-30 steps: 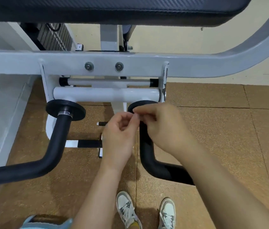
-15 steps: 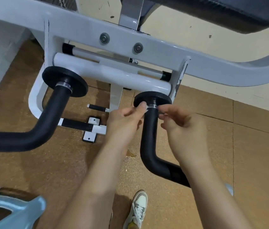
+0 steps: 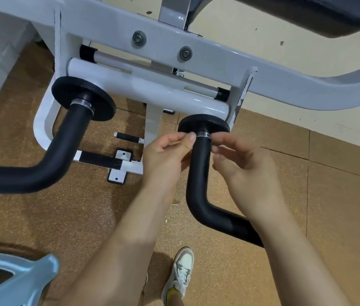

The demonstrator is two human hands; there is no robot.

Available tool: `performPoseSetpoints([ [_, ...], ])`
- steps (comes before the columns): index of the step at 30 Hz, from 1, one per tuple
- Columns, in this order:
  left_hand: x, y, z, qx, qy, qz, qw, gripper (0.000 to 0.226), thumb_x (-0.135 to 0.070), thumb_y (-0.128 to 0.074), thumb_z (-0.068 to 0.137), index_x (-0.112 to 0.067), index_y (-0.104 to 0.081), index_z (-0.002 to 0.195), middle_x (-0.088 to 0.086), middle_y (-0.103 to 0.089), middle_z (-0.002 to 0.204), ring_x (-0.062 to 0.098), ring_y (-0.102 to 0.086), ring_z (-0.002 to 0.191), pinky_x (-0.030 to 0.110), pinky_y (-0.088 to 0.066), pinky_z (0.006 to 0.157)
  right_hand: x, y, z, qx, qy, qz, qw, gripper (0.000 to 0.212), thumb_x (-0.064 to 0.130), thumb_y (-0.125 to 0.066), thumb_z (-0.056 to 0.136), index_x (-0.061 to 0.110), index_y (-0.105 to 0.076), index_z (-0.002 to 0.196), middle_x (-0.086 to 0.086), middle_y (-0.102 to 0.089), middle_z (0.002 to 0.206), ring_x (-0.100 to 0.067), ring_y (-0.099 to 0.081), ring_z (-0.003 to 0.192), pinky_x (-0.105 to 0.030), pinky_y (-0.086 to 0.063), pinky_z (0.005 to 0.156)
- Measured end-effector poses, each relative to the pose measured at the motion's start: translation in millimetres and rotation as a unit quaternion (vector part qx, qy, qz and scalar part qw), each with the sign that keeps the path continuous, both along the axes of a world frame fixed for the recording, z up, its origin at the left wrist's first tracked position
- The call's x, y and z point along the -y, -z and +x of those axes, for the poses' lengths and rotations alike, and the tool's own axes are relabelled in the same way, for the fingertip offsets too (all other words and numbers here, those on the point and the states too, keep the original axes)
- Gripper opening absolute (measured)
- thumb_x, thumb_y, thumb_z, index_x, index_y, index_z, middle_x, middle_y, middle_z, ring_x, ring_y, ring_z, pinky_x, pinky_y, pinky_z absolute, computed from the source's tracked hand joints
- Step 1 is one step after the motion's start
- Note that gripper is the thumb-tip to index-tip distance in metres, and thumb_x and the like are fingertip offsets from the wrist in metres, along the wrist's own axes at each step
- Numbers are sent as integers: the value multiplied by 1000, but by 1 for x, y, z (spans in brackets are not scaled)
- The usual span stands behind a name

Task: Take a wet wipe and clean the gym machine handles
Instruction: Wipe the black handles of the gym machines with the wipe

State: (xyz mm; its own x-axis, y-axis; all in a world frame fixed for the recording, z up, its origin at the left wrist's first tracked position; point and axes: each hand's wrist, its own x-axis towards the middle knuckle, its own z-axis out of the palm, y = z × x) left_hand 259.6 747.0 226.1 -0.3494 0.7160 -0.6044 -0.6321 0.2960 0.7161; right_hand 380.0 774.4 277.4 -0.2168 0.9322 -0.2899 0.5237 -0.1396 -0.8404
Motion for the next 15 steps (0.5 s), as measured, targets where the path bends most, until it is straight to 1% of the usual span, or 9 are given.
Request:
performPoseSetpoints([
  [1, 3, -1, 2, 7, -4, 3, 1000, 8, -16, -71, 82, -9, -72, 86, 15, -73, 90, 24, -71, 81, 29, -56, 70, 2, -4, 3, 14, -38, -6, 999, 37, 4, -62, 88, 25, -63, 118, 11, -67, 114, 5, -59, 108, -16, -51, 87],
  [2, 8, -1, 2, 12, -1, 9, 1000, 12, -17, -71, 80, -7, -73, 86, 15, -73, 89, 24, -71, 82, 29, -56, 73, 3, -7, 5, 25, -77, -12, 997, 45, 7, -65, 86, 28, -58, 125, 13, -62, 122, 7, -54, 114, -12, -49, 87],
  [5, 23, -3, -2, -34, 35, 27, 998, 9, -18, -71, 77, -10, -74, 79, 12, -73, 82, 24, -70, 83, 32, -55, 76, 4, -15, 13, 64, -188, -49, 979, 82, 16, -80, 73, 30, -39, 143, 17, -37, 146, 4, -40, 129, -18, -45, 97],
  [7, 17, -4, -4, -62, 42, 27, 997, 4, -15, -71, 80, -13, -75, 80, 10, -74, 85, 22, -71, 86, 32, -56, 78, 4, -19, 15, 97, -239, -63, 964, 102, 21, -85, 66, 32, -26, 148, 21, -22, 153, 4, -30, 135, -20, -39, 104],
  [8, 12, -5, -3, -61, 36, 20, 997, 4, -15, -71, 82, -15, -75, 82, 10, -75, 89, 23, -71, 90, 34, -57, 81, 4, -21, 15, 112, -253, -59, 959, 107, 23, -86, 65, 34, -21, 149, 24, -20, 152, 6, -26, 135, -19, -33, 106],
  [10, 7, -6, 0, -53, 25, 5, 998, 6, -17, -72, 83, -16, -75, 78, 14, -74, 94, 27, -71, 94, 38, -57, 85, 5, -25, 17, 140, -265, -44, 953, 108, 29, -85, 65, 40, -17, 148, 30, -25, 142, 14, -22, 128, -12, -25, 106],
  [11, 10, -6, 0, -55, 25, -3, 998, 10, -18, -72, 83, -15, -74, 74, 18, -72, 92, 30, -70, 92, 39, -57, 84, 6, -27, 19, 148, -263, -45, 952, 106, 32, -83, 67, 42, -16, 147, 31, -27, 138, 15, -22, 125, -13, -24, 106],
  [13, 25, -5, 0, -62, 43, -9, 997, 15, -18, -70, 84, -11, -70, 71, 23, -68, 86, 32, -68, 85, 39, -57, 78, 8, -27, 24, 154, -260, -52, 952, 99, 37, -80, 71, 44, -17, 147, 32, -26, 137, 13, -25, 126, -21, -26, 111],
  [15, 38, -8, 1, -57, 57, -3, 997, 13, -15, -68, 85, -9, -71, 75, 21, -70, 86, 31, -69, 82, 37, -57, 76, 10, -26, 25, 145, -263, -44, 953, 86, 35, -74, 78, 41, -23, 147, 30, -22, 147, 10, -25, 133, -30, -28, 115],
])
